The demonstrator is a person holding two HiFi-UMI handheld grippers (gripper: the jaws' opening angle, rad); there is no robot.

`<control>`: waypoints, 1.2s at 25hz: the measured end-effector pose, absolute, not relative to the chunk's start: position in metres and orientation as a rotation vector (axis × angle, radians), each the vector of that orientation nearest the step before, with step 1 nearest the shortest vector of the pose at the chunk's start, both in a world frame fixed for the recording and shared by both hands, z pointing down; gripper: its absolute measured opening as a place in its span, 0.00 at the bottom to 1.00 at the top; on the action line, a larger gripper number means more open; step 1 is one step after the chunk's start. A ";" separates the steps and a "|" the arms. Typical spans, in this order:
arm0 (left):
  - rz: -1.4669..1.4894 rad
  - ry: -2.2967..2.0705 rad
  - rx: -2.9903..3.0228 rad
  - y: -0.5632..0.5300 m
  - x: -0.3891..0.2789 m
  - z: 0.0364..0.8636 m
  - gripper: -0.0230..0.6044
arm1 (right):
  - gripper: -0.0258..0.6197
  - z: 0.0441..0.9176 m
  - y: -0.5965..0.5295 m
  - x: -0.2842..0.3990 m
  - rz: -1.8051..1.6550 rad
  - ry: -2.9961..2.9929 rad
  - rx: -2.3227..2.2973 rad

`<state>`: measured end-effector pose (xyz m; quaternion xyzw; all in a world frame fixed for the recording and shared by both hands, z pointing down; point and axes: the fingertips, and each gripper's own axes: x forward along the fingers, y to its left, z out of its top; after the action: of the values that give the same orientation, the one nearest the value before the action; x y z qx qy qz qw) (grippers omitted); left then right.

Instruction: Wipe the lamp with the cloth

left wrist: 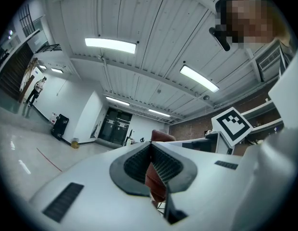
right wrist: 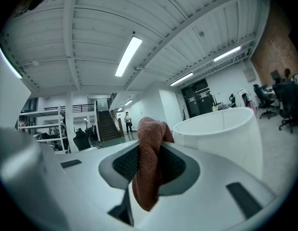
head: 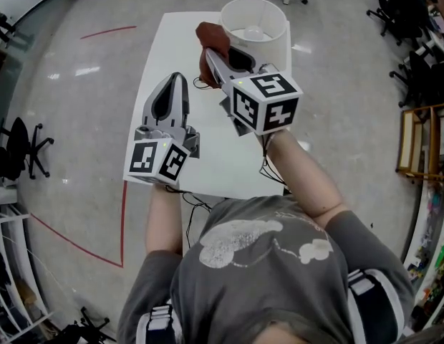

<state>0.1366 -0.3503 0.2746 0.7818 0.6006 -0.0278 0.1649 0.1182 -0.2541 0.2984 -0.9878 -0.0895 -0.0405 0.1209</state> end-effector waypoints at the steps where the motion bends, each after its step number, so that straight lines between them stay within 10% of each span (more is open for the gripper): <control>1: -0.074 1.710 2.227 -0.350 0.138 0.276 0.05 | 0.18 0.303 -0.255 0.120 -0.134 -0.266 -2.886; 30: 0.060 1.272 2.541 -0.377 0.106 0.336 0.05 | 0.18 0.412 -0.304 0.085 -0.459 0.337 -2.797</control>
<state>0.1056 -0.3771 0.3360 0.8841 0.4424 0.0209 0.1493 0.0852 -0.3043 0.4121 -0.9698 0.1170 -0.1592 0.1431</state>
